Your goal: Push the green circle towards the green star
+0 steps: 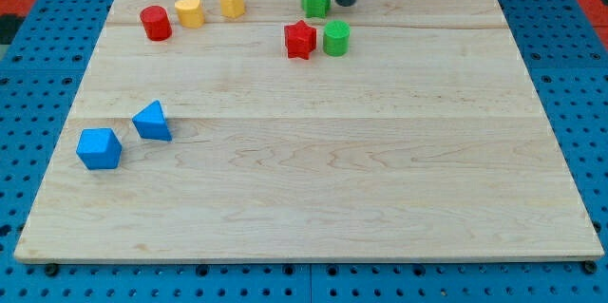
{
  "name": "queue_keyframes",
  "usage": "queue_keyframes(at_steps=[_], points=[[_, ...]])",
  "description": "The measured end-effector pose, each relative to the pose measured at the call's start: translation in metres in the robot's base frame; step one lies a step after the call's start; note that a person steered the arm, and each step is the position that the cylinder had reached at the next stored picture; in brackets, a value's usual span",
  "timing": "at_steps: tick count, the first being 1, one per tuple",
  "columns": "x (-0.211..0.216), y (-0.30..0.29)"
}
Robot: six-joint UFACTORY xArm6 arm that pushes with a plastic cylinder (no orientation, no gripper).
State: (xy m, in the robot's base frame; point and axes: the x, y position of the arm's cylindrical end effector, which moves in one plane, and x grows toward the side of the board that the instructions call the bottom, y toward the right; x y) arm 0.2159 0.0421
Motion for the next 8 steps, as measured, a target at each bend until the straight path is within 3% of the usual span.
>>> queue_keyframes(at_steps=[2, 3, 4, 5, 6, 8], points=[[-0.006, -0.053], [0.006, 0.001], [0.049, 0.046], [0.105, 0.054], [0.118, 0.031], [0.091, 0.015]])
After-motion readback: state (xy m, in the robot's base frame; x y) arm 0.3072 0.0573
